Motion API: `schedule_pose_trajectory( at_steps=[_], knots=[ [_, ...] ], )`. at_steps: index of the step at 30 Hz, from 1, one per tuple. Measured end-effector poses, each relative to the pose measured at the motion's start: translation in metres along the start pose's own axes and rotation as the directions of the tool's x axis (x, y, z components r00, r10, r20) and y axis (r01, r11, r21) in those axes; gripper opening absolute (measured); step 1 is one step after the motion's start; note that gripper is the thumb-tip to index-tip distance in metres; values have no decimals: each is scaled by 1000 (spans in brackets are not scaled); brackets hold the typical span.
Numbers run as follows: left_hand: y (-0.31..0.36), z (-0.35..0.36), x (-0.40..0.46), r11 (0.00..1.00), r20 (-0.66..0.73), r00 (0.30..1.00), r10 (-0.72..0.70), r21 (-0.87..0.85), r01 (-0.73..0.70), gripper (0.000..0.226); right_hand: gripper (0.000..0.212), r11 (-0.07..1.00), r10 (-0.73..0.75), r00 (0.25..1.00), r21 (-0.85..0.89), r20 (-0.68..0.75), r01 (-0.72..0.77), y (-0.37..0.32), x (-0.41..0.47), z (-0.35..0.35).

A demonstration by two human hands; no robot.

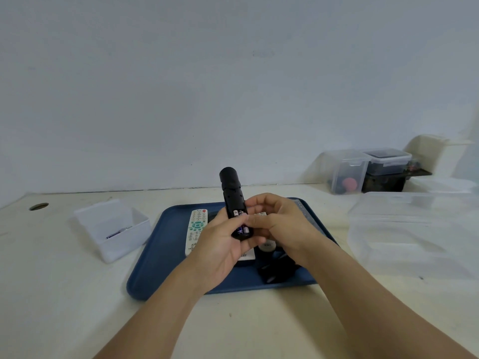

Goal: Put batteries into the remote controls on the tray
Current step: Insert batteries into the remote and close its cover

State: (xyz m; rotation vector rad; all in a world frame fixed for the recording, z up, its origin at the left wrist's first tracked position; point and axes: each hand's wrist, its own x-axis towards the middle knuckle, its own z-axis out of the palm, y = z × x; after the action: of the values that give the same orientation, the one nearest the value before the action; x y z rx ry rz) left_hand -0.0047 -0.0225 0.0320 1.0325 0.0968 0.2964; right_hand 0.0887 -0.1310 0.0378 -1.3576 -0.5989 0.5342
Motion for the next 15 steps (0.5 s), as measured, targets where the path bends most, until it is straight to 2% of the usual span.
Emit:
schedule_pose_trajectory(
  at_steps=[4,5,6,7,9,10,11,13,15],
  knots=[
    [0,-1,0,999,41,999,-11,46,9,33,15,996,50,999,-69,21,-48,-9,-1,-9],
    [0,-1,0,999,33,999,-16,41,15,34,10,991,56,998,-125,11,-54,-14,-2,-15],
    [1,-1,-1,999,27,999,-21,38,20,34,14,964,30,1000,-263,-8,-31,-20,-3,-24],
    [2,-1,0,999,25,999,-24,41,23,34,15,882,-24,1000,-471,-17,13,-27,-5,-34],
    [3,-2,0,998,18,999,-30,51,29,35,12,551,-57,996,-829,74,93,-39,-12,-49],
    [3,-2,0,998,15,999,-35,53,34,36,17,399,6,994,-912,110,99,-42,-17,-54],
    [3,-2,0,998,14,999,-39,52,39,36,24,308,80,991,-948,107,78,-45,-22,-56],
    [2,-1,0,998,21,999,-44,53,42,35,35,232,161,984,-972,77,38,-46,-28,-56],
    [0,0,0,998,20,999,-40,50,39,35,38,198,176,981,-979,86,50,-44,-27,-54]
  ],
)
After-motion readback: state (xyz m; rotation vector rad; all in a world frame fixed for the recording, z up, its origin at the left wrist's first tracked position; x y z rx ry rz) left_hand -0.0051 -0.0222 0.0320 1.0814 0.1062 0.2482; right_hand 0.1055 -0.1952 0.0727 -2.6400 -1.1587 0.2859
